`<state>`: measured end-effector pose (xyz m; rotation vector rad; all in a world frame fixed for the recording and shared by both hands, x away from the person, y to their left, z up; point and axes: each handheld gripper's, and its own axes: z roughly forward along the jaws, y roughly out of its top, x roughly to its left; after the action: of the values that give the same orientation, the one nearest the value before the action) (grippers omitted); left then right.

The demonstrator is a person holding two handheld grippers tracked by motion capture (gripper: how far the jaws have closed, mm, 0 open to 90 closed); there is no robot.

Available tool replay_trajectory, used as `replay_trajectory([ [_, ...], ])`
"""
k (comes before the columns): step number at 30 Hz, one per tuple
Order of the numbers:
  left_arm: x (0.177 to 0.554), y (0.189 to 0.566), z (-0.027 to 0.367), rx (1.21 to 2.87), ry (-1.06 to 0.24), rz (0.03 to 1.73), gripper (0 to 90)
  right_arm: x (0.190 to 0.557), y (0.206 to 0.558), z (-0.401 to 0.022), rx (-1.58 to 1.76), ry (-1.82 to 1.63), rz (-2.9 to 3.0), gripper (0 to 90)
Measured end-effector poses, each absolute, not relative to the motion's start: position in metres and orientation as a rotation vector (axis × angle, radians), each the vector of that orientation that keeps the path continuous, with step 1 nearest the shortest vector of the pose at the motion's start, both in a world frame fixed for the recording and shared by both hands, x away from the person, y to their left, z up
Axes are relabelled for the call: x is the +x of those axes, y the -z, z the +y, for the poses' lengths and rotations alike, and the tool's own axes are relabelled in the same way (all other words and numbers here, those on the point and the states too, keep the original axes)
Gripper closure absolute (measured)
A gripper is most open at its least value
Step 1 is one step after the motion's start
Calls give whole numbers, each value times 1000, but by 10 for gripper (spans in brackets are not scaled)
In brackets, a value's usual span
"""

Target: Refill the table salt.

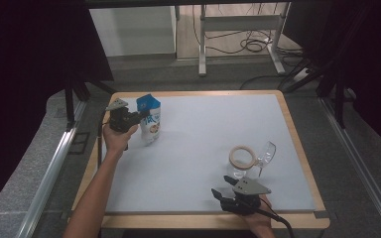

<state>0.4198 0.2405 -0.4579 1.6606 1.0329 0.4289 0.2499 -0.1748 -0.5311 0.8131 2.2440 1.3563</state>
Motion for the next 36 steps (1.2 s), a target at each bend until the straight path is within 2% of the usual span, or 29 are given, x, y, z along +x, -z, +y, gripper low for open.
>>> replay_trajectory([
  [11, 382, 433, 230, 1654, -368, 914, 900, 244, 526, -165, 781, -1395, 2200, 369],
  [21, 354, 426, 206, 1689, -306, 817, 900, 239, 521, -139, 708, -1424, 2193, 369],
  [36, 327, 420, 180, 1699, -223, 734, 900, 257, 525, -101, 729, -1388, 2210, 319],
])
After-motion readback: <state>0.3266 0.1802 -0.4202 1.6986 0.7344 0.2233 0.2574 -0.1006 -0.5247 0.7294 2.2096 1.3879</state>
